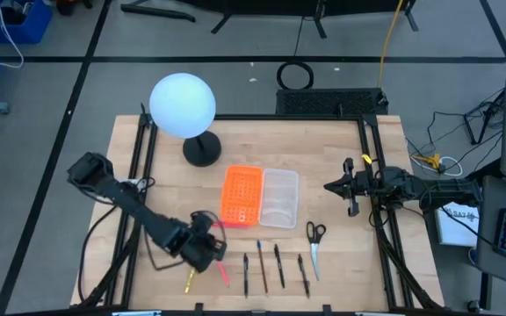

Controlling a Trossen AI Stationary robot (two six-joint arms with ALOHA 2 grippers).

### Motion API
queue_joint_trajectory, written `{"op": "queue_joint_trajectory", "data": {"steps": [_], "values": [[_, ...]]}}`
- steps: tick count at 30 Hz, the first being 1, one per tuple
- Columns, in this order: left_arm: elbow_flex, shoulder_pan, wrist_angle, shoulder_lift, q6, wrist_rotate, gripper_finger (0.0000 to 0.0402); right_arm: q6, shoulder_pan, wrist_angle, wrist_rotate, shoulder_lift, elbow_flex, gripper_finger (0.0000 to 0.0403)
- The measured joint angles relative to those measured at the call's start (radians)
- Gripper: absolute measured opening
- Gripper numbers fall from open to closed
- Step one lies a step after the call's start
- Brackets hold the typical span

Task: Pick & place school supplies into a supply box
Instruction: Put the black scissors into the orange supply box

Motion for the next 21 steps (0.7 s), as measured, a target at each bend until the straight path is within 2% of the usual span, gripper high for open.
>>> {"op": "queue_joint_trajectory", "data": {"steps": [5, 9, 12, 15, 18, 19, 21], "values": [[0.0, 0.039, -0.003, 0.0, 0.185, -0.024, 0.0011, 0.0, 0.0, 0.0, 0.0, 0.002, 0.0, 0.0], [0.001, 0.03, -0.019, -0.005, 0.307, -0.107, 0.0024, -0.003, 0.0, 0.0, 0.0, 0.005, 0.0, 0.0], [-0.018, 0.007, -0.061, -0.066, 0.366, -0.187, 0.0014, -0.003, 0.0, 0.0, 0.0, 0.005, 0.0, 0.0], [-0.071, -0.035, -0.145, -0.192, 0.359, -0.298, 0.0005, 0.032, 0.0, 0.0, 0.0, 0.008, 0.0, 0.0], [-0.169, -0.098, -0.132, -0.389, 0.391, -0.443, 0.0004, 0.044, 0.0, 0.0, 0.0, 0.01, 0.0, 0.0], [-0.217, -0.121, -0.098, -0.458, 0.442, -0.488, 0.0003, 0.044, 0.0, 0.0, 0.0, 0.01, 0.0, 0.0], [-0.324, -0.158, 0.042, -0.581, 0.638, -0.54, 0.0003, 0.045, 0.0, 0.0, 0.0, 0.01, 0.0, 0.0]]}}
